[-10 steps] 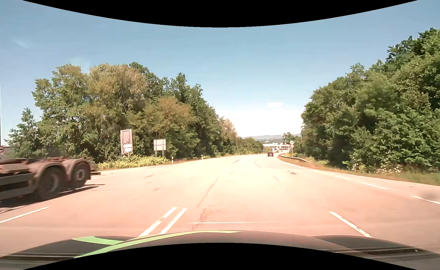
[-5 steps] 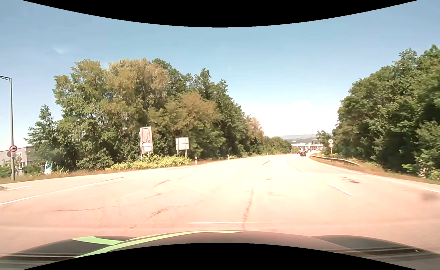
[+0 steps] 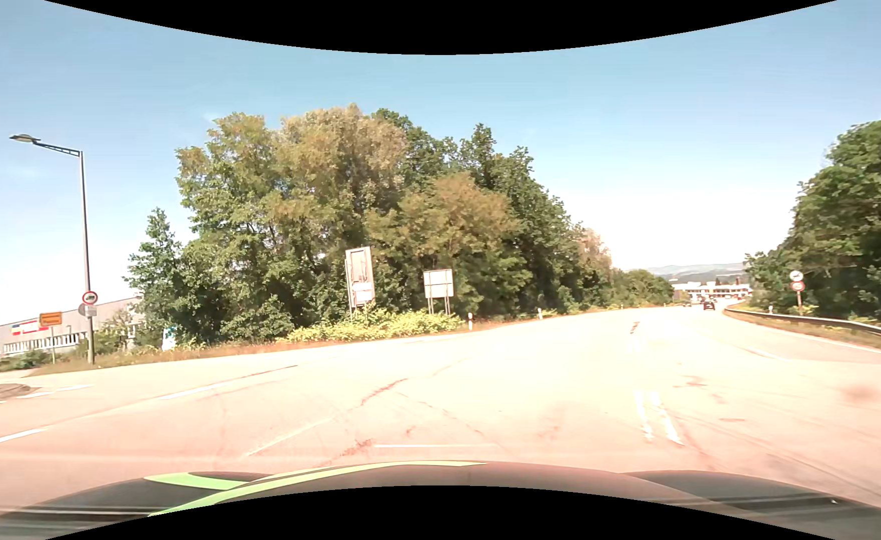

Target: Follow the waypoints while adhering to traffic rules and regulations

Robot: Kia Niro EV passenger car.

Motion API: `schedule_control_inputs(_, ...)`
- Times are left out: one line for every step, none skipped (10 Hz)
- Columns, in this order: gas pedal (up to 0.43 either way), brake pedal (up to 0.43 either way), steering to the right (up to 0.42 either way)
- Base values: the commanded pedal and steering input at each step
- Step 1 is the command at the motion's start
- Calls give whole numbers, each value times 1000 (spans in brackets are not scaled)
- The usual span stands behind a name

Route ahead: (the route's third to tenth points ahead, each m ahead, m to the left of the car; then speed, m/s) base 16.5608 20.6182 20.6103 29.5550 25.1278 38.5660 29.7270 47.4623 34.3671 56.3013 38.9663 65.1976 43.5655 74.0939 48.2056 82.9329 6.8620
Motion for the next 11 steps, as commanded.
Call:
schedule_control_inputs(0,0,-267)
schedule_control_inputs(0,0,-267)
schedule_control_inputs(0,0,-267)
schedule_control_inputs(0,0,-271)
schedule_control_inputs(0,0,-274)
schedule_control_inputs(0,0,-277)
schedule_control_inputs(39,0,-277)
schedule_control_inputs(39,0,-277)
schedule_control_inputs(39,0,-278)
schedule_control_inputs(39,0,-281)
schedule_control_inputs(47,0,-283)
